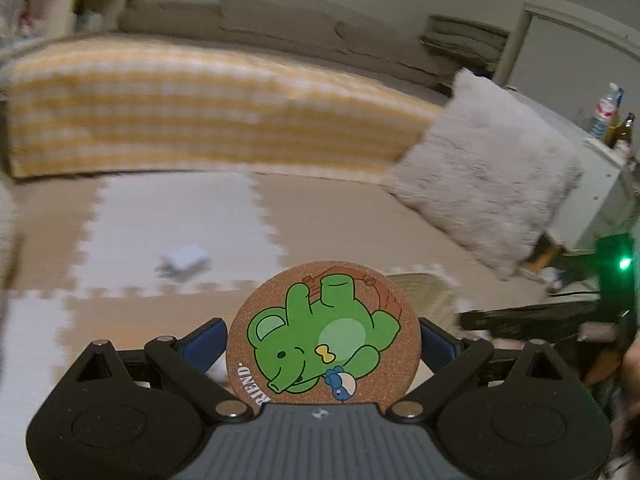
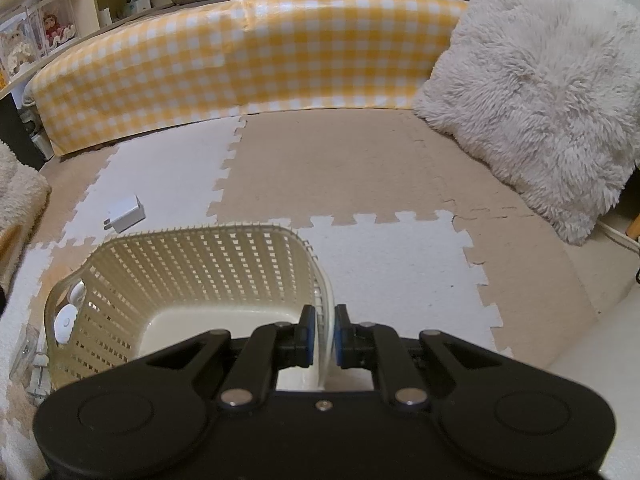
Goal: Organize rigid objects
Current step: 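Carry the coaster over the cream basket and release it inside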
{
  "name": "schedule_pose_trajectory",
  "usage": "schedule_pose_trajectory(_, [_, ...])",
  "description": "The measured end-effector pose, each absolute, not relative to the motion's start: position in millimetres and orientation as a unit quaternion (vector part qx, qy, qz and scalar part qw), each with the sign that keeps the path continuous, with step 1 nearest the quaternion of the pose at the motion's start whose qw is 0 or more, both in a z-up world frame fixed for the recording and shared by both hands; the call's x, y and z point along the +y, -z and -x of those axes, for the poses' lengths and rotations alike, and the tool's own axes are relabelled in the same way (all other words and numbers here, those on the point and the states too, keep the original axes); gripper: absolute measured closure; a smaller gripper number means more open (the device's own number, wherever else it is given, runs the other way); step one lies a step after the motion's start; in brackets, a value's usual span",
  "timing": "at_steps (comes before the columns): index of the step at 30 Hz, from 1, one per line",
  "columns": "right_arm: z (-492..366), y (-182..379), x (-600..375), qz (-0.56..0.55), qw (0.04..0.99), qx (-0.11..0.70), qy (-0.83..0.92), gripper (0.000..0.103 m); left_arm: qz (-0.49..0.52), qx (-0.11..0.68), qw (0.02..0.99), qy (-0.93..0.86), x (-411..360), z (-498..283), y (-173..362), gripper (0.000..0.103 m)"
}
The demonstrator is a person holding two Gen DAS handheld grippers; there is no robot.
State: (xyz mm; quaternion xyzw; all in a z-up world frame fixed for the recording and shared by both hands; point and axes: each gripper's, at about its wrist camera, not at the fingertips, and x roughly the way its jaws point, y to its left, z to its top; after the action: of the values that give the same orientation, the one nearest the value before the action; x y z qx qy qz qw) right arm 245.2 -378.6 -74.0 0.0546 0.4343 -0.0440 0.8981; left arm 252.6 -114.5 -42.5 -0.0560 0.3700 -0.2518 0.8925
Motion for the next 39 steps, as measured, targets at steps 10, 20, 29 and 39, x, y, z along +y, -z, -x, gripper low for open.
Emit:
schedule_pose_trajectory(10, [-246.0, 76.3, -378.2, -0.057, 0.896, 0.438, 0.043, 0.093, 0.108, 0.467, 0.840, 0.253, -187.2, -284.1, 60.9, 0.006])
schedule_pose_trajectory(20, [-245.2, 77.1, -377.5, -0.058, 0.896, 0.438, 0.039, 0.094, 0.137, 0.505, 0.830, 0.195, -209.1, -307.7, 75.3, 0.006])
schedule_pose_trajectory(29, [-245.5, 78.0, -379.6, -0.063, 0.895, 0.439, 0.037, 0.094, 0.188, 0.533, 0.806, 0.175, -222.7, -315.4, 100.0, 0.004])
schedule_pose_trajectory(39, [-245.4, 79.0, -380.2, -0.065, 0.895, 0.440, 0.036, 0.095, 0.211, 0.546, 0.791, 0.177, -217.4, -314.9, 104.2, 0.000])
